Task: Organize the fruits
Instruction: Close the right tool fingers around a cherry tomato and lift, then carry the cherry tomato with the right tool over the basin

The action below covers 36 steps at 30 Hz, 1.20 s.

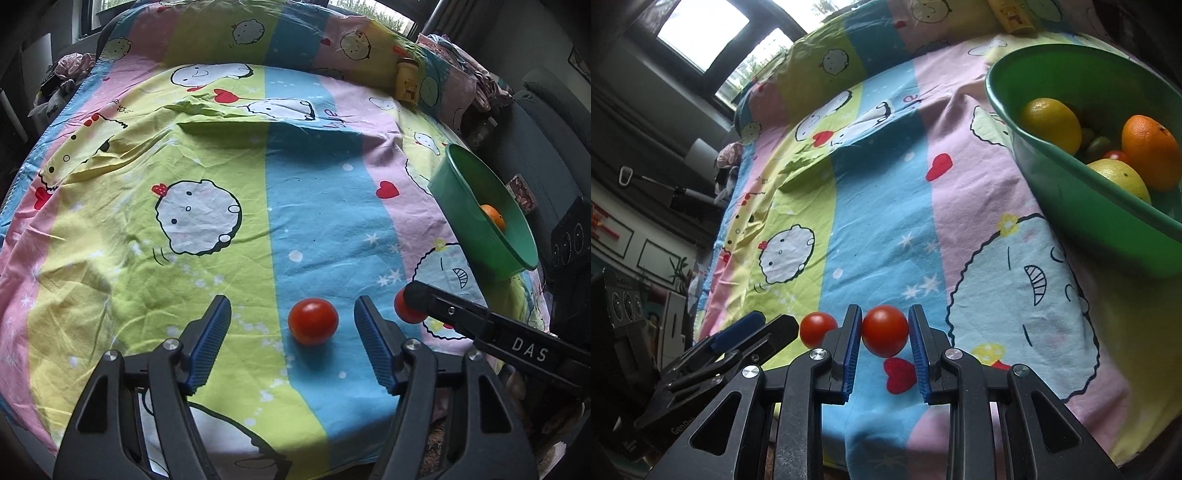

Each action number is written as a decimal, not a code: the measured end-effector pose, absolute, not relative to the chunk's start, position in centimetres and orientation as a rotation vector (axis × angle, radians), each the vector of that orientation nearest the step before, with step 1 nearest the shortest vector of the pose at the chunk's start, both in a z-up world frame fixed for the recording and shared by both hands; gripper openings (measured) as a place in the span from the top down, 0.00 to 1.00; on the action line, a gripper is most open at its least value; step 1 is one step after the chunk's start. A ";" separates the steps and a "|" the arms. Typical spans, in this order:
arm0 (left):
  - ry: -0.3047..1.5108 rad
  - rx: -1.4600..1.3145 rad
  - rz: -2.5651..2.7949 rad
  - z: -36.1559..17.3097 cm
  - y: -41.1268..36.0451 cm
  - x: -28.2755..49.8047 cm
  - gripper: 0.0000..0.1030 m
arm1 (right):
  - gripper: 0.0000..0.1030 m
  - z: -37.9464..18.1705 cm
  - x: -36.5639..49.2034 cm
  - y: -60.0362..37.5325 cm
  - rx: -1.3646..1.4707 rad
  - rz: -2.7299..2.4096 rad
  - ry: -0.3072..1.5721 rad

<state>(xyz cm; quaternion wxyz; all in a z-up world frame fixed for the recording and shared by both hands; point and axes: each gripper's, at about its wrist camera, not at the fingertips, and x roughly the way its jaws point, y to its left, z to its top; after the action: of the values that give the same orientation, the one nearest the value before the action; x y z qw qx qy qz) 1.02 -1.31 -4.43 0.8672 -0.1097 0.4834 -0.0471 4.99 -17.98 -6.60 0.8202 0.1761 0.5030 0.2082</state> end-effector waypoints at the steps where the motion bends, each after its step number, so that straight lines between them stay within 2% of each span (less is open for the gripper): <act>1: 1.025 -0.221 -0.101 -4.7 -1.6 1.3 0.37 | 0.73 -6.7 5.1 -18.2 0.381 0.440 1.072; 10: 1.090 -0.191 -0.102 -6.2 -2.9 2.3 0.49 | 0.73 -7.0 5.3 -18.2 0.387 0.440 1.087; 18: 1.099 -0.225 -0.100 -6.7 -2.4 2.4 0.57 | 0.73 -7.0 5.4 -18.2 0.386 0.437 1.088; 22: 1.087 -0.253 -0.118 -6.8 -2.4 2.5 0.68 | 0.73 -7.0 5.4 -18.3 0.389 0.430 1.092; 36: 1.025 -0.232 -0.097 -4.7 -2.9 2.3 0.69 | 0.73 -6.0 5.1 -18.8 0.393 0.445 1.055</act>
<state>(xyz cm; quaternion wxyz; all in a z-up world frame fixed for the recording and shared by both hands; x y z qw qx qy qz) 2.32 -2.92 -4.72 0.8638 -0.1109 0.4892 -0.0461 5.07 -18.77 -5.96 0.8224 0.1848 0.4958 0.2089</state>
